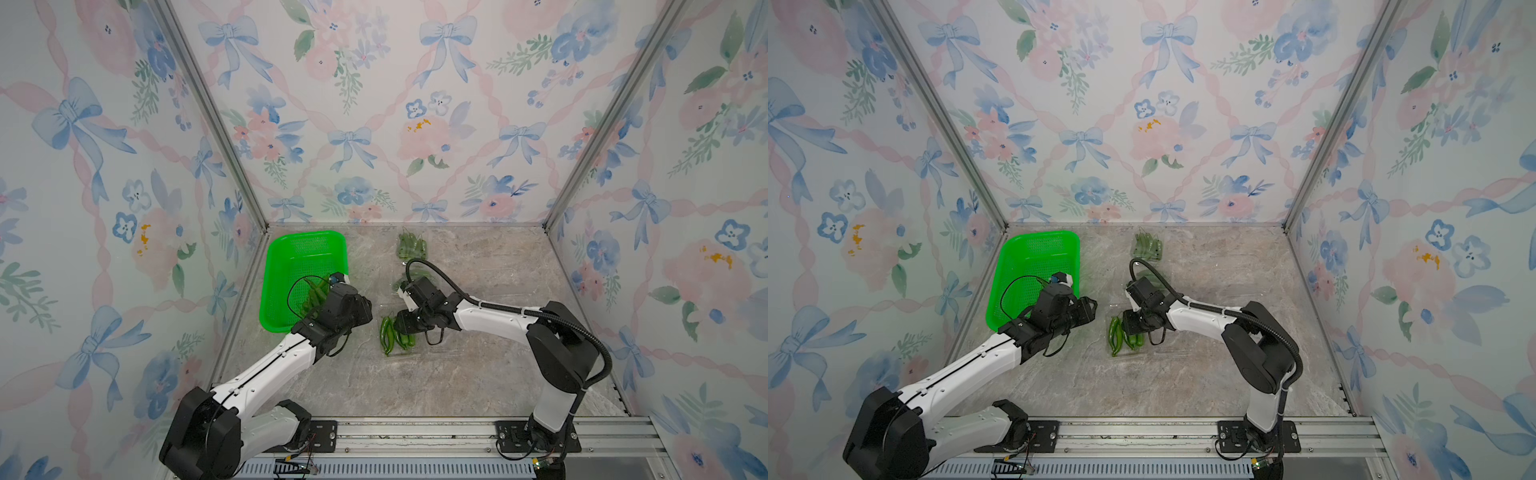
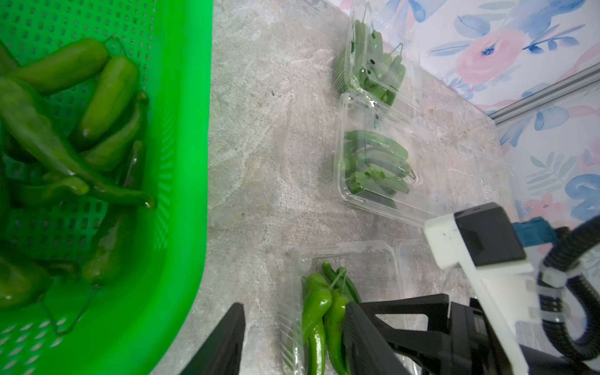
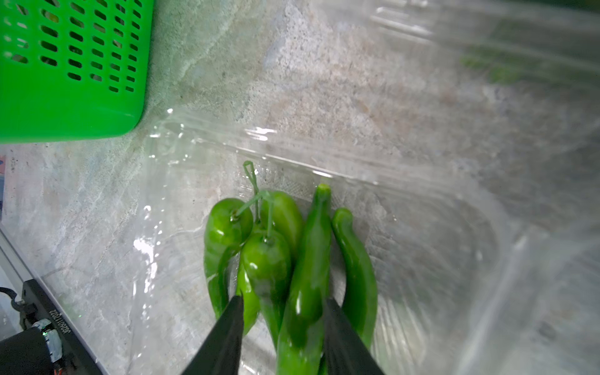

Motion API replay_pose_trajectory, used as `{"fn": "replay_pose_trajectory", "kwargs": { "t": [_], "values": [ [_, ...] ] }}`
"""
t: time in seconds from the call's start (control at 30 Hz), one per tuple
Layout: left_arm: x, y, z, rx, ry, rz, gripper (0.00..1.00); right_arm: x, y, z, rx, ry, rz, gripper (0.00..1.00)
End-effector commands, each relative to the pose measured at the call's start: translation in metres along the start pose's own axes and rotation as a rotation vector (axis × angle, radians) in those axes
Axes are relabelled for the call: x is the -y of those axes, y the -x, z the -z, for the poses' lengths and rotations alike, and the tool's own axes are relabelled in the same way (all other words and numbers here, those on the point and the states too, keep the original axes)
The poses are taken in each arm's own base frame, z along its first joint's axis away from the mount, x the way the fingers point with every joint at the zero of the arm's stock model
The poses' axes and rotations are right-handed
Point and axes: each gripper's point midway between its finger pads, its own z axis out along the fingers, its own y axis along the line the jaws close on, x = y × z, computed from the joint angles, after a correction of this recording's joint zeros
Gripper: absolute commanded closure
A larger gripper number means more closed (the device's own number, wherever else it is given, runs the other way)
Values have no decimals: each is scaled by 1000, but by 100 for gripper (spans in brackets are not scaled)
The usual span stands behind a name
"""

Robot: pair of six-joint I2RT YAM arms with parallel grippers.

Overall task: Take small green peppers out of containers
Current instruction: Pick up the green pepper from the packing box.

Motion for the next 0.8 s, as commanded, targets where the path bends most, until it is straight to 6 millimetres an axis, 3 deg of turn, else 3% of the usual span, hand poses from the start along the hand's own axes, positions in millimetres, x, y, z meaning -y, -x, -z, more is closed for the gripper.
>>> {"fn": "replay_pose_trajectory", "kwargs": {
  "t": [0.0,0.33,0.77],
  "values": [
    [-6,-2,3,-6,0,4,47,-4,7,-1,22,-16,17,58],
    [-13,-5,0,-18,8,5,47,-15,24,14,79,-32,94,56],
    [-16,0,4,0,1,20,47,-10,22,-4,50,-47,83,57]
  ]
}}
